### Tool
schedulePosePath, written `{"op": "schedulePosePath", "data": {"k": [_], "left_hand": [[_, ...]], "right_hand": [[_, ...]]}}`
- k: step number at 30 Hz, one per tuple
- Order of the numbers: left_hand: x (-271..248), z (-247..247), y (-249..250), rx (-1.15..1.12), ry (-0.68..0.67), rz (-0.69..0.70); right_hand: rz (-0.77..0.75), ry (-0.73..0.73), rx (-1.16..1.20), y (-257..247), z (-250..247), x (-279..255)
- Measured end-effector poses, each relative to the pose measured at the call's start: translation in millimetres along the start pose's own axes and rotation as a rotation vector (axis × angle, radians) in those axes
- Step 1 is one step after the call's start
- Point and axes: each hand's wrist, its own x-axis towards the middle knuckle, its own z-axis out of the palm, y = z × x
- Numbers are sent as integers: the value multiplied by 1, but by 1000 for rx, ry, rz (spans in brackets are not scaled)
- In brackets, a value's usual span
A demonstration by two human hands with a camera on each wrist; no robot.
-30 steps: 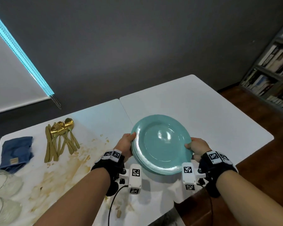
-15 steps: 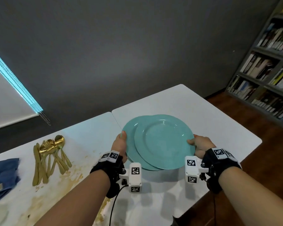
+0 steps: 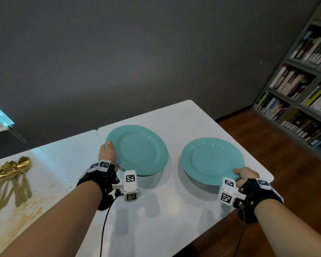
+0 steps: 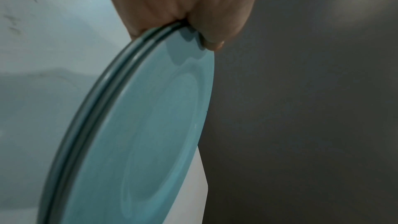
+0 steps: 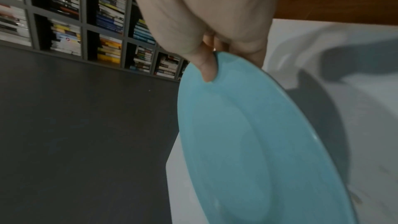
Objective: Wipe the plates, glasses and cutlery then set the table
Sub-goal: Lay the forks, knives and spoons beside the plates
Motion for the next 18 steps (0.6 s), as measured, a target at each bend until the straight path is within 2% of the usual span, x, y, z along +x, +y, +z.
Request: {"op": "schedulePosePath", "data": {"k": [2, 5, 11, 13, 15, 18], "left_hand": [[3, 15, -6, -41, 18, -12], [-7, 35, -6, -70, 8, -38], [-27, 62, -3, -59, -45, -39], [-33, 67, -1, -73, -62, -47], [-36, 73, -2, -82, -67, -55], [-40, 80, -4, -142, -79, -97]], "right_hand": [[-6, 32, -134, 1, -11, 10], [-26, -13, -319, 7, -24, 28], [-37, -95, -526, 22, -28, 59], [-20, -102, -441, 25, -30, 68], [-13, -39, -433, 28, -33, 79], [46, 20, -265, 33, -32, 104]]}}
